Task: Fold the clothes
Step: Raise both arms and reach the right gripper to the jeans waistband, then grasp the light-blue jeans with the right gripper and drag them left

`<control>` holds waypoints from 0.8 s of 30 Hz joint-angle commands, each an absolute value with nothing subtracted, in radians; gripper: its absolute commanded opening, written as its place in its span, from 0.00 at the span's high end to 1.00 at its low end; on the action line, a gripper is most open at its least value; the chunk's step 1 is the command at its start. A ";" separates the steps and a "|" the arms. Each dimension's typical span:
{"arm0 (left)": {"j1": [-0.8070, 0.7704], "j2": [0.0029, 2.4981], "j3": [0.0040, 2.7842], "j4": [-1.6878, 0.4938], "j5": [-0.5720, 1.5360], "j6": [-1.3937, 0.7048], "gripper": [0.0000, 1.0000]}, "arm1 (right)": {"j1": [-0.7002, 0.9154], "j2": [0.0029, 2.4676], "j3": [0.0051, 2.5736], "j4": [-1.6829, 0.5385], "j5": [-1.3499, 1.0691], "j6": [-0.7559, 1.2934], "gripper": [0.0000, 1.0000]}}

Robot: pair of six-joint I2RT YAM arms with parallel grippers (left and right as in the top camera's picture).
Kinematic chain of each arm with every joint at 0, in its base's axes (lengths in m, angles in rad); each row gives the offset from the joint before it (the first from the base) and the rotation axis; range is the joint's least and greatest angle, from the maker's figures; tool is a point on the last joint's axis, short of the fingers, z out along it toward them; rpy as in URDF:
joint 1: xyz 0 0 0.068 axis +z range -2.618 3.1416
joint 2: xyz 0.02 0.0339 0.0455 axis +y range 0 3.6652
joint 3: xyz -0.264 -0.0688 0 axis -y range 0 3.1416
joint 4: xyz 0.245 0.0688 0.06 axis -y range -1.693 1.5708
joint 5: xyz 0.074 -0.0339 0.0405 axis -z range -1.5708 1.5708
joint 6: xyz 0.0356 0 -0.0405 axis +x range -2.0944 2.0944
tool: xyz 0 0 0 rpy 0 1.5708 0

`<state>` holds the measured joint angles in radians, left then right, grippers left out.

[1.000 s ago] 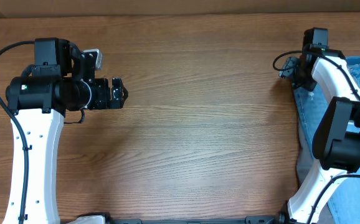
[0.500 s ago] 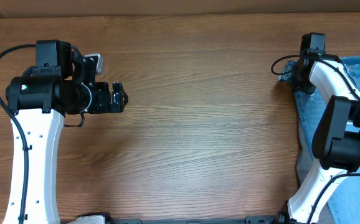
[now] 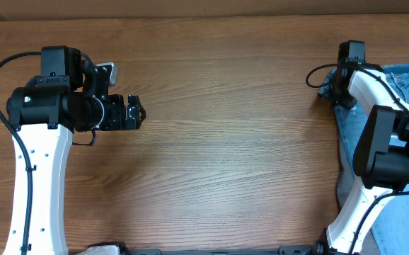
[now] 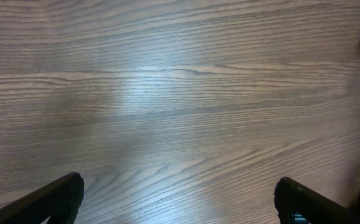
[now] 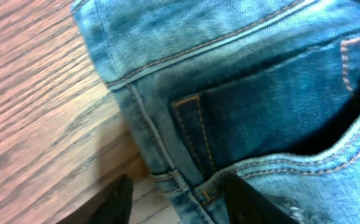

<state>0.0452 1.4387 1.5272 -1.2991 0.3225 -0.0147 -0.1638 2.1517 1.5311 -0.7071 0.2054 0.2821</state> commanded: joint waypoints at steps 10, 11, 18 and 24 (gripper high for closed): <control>0.039 1.440 1.556 -1.302 0.340 0.012 0.00 | -0.175 2.172 1.595 -0.776 0.369 0.309 0.96; 0.039 1.440 1.556 -1.302 0.340 0.012 0.00 | -0.178 2.171 1.619 -0.795 0.366 0.309 0.96; 0.039 1.440 1.556 -1.302 0.340 0.012 0.00 | -0.182 2.132 1.885 -0.982 0.355 0.311 0.96; 0.039 1.440 1.556 -1.312 0.341 0.012 0.00 | -0.184 2.077 2.217 -1.136 0.337 0.268 0.96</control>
